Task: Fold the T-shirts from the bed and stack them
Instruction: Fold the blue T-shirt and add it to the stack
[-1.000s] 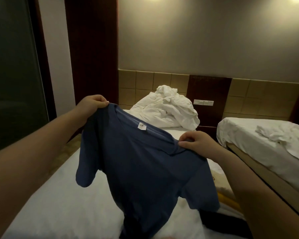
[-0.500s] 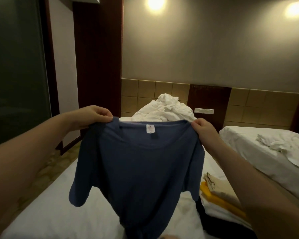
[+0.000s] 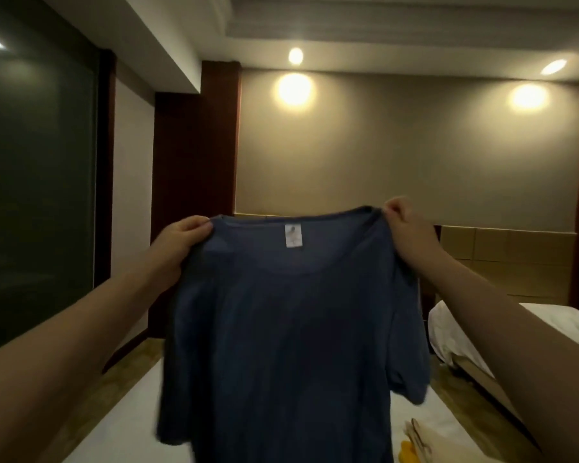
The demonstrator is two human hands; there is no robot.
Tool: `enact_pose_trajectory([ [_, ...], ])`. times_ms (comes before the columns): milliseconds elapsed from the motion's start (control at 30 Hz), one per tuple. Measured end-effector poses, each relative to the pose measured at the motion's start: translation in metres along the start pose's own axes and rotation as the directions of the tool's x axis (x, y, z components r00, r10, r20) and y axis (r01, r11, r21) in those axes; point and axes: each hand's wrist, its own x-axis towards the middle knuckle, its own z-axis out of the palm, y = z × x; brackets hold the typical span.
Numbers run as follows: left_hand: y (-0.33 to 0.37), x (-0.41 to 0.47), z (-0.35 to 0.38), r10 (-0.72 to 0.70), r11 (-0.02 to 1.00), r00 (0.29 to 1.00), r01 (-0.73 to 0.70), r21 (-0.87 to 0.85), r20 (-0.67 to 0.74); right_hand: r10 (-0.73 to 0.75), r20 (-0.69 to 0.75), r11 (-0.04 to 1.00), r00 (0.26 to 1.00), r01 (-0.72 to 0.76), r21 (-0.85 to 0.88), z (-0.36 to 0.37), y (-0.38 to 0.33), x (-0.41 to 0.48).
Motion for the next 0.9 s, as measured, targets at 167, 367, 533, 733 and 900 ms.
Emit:
enact_pose_trajectory([
  [167, 0.022, 0.008, 0.0, 0.024, 0.972, 0.992, -0.051, 0.23, 0.122, -0.036, -0.043, 0.999, 0.998, 0.035, -0.036, -0.009, 0.0, 0.011],
  [367, 0.027, 0.015, 0.006, -0.03, 0.996, 0.991, 0.019, 0.084, 0.13, 0.113, 0.152, 0.985, 0.982, -0.091, -0.143, -0.006, 0.026, 0.024],
  [533, 0.006, 0.023, 0.015, -0.153, 0.987, 0.978, 0.144, 0.074, 0.139, 0.174, 0.436, 0.985, 0.883, -0.152, -0.083, -0.008, 0.033, 0.02],
  [733, -0.009, 0.039, 0.012, -0.199, 0.946, 0.957, 0.13, 0.298, 0.212, 0.157, 0.413, 0.986, 0.897, -0.164, -0.019, 0.005, 0.043, 0.028],
  [900, -0.026, 0.054, 0.024, -0.163, 0.897, 0.974, 0.08, 0.434, 0.158, 0.216, 0.285, 0.974, 0.934, -0.228, 0.009, 0.038, 0.058, 0.03],
])
